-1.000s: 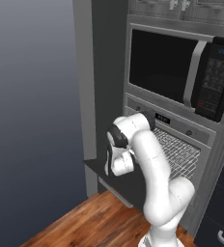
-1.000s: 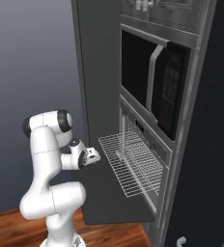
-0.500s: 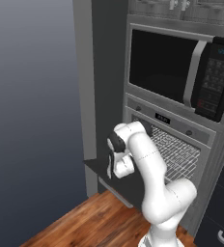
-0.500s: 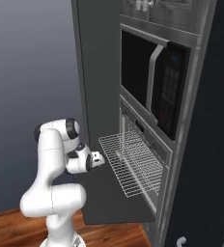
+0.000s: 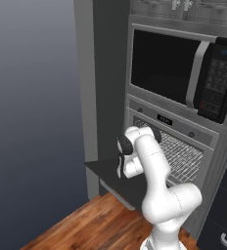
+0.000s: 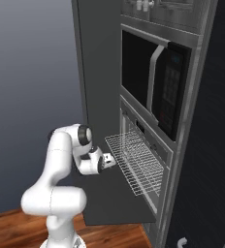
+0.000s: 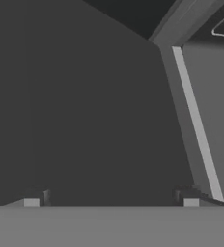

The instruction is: Place the fish on the top rack of the oven, and slide the tray back inside. Close the oven door.

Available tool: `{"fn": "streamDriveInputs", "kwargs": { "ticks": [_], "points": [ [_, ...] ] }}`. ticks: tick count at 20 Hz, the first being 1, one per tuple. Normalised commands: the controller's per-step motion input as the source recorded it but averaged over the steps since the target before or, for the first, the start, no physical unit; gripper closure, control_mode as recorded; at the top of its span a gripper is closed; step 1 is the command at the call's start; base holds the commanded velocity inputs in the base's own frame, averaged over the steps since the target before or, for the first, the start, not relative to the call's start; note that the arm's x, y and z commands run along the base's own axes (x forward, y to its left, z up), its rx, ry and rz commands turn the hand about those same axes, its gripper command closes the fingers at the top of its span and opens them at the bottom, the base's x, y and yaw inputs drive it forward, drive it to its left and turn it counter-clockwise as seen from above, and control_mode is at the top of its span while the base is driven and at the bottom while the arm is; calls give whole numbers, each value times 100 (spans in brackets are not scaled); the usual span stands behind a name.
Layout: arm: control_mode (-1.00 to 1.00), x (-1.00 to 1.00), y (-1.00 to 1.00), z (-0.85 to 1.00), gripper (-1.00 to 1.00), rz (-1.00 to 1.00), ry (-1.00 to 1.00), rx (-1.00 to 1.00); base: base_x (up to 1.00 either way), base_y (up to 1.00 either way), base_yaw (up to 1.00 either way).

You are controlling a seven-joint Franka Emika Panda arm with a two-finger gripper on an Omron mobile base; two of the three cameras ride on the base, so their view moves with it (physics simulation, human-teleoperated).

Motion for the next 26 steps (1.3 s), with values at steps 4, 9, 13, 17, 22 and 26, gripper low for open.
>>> {"fn": "streamDriveInputs", "kwargs": {
  "ticks": [4,9,13,17,22,26],
  "points": [
    [-100,36,-82,-6,-100,0,0,0,0,0,0],
    [-100,24,-98,6,-100,0,0,0,0,0,0],
    [-100,19,-97,36,-100,-1,0,0,0,0,0],
    [-100,15,-97,56,-100,-1,0,0,0,0,0],
    [-100,16,-84,60,-100,-2,0,0,0,0,0],
    [-100,-25,-26,24,-100,1,-1,0,0,0,0]
  ]
}}
